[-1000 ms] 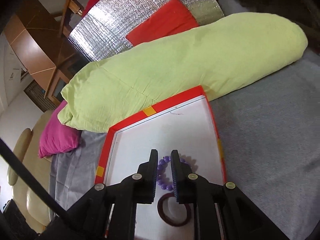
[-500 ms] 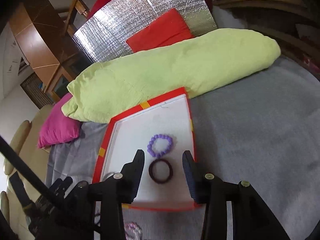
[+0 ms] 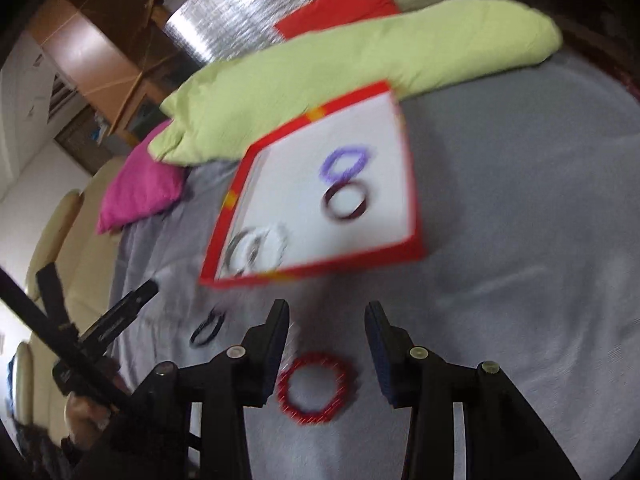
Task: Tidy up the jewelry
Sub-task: 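Move the left tool to the pink bracelet while the right tool nears the red bracelet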
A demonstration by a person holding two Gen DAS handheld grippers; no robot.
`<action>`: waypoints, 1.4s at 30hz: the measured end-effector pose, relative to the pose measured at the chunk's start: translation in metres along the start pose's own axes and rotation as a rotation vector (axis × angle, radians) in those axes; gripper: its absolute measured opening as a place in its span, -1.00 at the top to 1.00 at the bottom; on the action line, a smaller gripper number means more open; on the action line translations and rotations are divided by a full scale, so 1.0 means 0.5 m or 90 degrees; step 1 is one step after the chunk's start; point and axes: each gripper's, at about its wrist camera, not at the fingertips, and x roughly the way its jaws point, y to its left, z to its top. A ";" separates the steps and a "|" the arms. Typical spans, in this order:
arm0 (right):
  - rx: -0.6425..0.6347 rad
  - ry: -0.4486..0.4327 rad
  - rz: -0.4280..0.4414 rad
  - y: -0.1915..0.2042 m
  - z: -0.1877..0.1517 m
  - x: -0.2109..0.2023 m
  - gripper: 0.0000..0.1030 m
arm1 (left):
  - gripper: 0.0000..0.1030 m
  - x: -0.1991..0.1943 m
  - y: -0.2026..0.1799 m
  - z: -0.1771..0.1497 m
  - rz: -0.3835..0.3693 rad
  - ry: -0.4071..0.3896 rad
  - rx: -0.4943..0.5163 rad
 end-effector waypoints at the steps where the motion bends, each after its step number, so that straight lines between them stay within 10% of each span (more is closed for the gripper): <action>1: -0.005 0.007 0.006 0.008 -0.005 0.007 0.18 | -0.31 0.001 0.002 -0.005 -0.002 0.008 -0.003; 10: -0.058 0.064 0.017 0.059 -0.021 0.089 0.22 | -0.31 0.008 0.004 -0.010 0.004 0.023 0.004; 16: -0.082 0.096 -0.026 0.070 -0.026 0.136 0.82 | -0.31 0.009 -0.002 -0.009 -0.001 0.023 0.010; 27: -0.021 -0.016 -0.074 0.012 0.018 0.054 0.83 | -0.31 -0.002 -0.066 -0.022 -0.041 0.011 0.085; 42: 0.059 0.000 -0.157 -0.072 0.034 0.058 0.83 | -0.27 0.004 -0.232 -0.076 -0.208 0.054 0.237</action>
